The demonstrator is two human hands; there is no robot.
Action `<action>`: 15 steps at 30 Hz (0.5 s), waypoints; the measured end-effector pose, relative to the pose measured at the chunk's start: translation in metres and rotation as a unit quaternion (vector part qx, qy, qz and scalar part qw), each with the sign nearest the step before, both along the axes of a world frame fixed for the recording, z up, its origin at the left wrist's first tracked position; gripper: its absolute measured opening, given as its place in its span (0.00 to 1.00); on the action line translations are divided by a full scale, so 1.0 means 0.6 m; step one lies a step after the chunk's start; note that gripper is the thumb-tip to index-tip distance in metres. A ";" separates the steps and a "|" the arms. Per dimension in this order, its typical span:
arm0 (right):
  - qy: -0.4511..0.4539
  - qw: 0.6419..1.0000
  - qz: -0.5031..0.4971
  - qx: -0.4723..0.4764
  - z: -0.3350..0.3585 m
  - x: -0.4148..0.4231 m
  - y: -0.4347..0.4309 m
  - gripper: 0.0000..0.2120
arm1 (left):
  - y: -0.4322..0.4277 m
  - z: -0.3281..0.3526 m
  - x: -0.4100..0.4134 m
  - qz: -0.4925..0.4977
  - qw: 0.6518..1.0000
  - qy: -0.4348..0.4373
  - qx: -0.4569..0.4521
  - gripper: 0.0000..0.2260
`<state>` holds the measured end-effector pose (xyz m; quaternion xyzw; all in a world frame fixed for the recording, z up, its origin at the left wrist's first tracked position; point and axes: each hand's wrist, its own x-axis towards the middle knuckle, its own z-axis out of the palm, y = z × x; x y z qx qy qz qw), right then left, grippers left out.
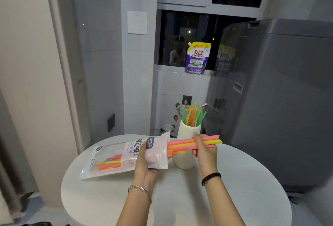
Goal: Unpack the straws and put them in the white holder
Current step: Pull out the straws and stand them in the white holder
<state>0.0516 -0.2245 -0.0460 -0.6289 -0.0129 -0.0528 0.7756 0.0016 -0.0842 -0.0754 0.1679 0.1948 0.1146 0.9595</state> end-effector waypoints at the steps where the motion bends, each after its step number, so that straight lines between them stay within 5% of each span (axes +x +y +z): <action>1: -0.003 1.000 -0.010 0.011 0.002 0.001 -0.004 0.12 | 0.002 0.000 0.001 0.006 1.000 0.001 0.003 0.14; 9: 0.046 0.995 0.075 0.037 -0.001 -0.005 0.008 0.03 | -0.014 -0.001 0.003 -0.014 1.000 0.006 0.010 0.03; 15: 0.085 0.985 0.144 0.050 -0.003 -0.010 0.009 0.08 | -0.024 -0.002 0.006 -0.036 0.999 0.003 0.016 0.04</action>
